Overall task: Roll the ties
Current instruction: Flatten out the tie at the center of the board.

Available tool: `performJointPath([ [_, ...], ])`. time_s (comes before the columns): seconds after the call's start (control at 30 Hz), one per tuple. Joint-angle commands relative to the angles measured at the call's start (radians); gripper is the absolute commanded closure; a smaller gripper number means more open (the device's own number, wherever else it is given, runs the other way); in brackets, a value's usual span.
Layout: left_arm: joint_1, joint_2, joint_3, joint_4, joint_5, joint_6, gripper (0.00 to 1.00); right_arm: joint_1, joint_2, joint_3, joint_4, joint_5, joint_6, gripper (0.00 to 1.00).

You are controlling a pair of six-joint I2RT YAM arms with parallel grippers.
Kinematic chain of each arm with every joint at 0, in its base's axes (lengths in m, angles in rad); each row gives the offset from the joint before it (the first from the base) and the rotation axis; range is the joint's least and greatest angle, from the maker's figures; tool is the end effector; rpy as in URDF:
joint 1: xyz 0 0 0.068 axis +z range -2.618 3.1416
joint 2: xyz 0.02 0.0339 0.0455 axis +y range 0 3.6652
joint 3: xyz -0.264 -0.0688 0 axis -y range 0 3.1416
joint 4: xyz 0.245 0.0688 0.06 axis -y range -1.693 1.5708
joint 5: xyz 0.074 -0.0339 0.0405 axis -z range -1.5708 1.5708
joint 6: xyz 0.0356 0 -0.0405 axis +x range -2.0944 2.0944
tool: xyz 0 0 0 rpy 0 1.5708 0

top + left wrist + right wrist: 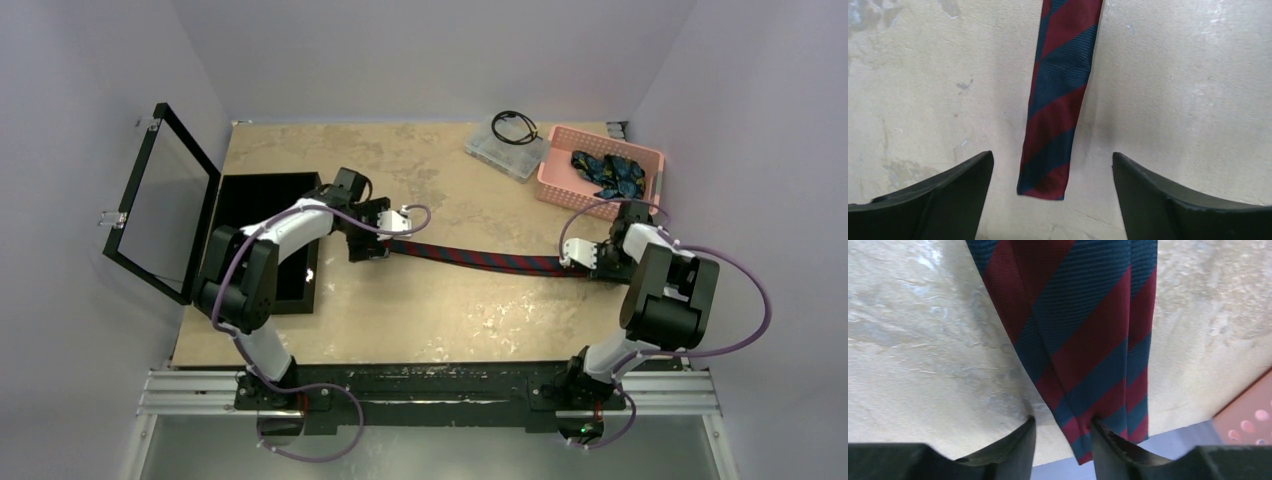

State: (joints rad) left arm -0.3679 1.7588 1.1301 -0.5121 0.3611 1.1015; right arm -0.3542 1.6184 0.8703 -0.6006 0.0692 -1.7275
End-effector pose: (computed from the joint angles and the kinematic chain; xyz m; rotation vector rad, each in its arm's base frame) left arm 0.3197 -0.1367 0.1798 1.8233 1.8633 -0.2399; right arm 0.2590 -0.0984 0.1477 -1.9365 2.3811 -0.3490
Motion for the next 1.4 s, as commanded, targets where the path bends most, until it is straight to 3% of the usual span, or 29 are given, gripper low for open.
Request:
performJointPath([
  [0.0, 0.033, -0.116, 0.008, -0.048, 0.118, -0.030, 0.07, -0.003, 0.022, 0.029, -0.043, -0.098, -0.039, 0.49],
  [0.13, 0.029, -0.119, -0.006, -0.043, 0.111, 0.027, 0.00, -0.003, -0.011, 0.105, -0.135, -0.189, 0.010, 0.27],
  [0.3, -0.049, -0.034, 0.079, -0.097, 0.037, 0.035, 0.00, -0.007, -0.037, 0.106, -0.171, -0.207, 0.049, 0.26],
  [0.57, -0.135, 0.062, 0.163, -0.118, -0.013, -0.016, 0.02, -0.011, 0.021, 0.085, -0.147, -0.194, 0.057, 0.40],
  [0.83, -0.130, -0.007, 0.112, -0.091, 0.095, -0.054, 0.09, -0.060, 0.109, 0.042, -0.036, -0.127, 0.037, 0.70],
  [1.1, -0.132, -0.164, 0.023, 0.031, 0.292, -0.280, 0.07, -0.235, 0.172, 0.097, -0.050, -0.074, -0.088, 0.74],
  [1.3, -0.139, -0.180, -0.028, 0.168, 0.346, -0.484, 0.05, -0.313, 0.203, 0.143, -0.024, -0.031, -0.164, 0.74],
  [1.37, -0.143, -0.176, -0.033, 0.209, 0.337, -0.513, 0.05, -0.328, 0.205, 0.150, 0.004, -0.016, -0.186, 0.70],
])
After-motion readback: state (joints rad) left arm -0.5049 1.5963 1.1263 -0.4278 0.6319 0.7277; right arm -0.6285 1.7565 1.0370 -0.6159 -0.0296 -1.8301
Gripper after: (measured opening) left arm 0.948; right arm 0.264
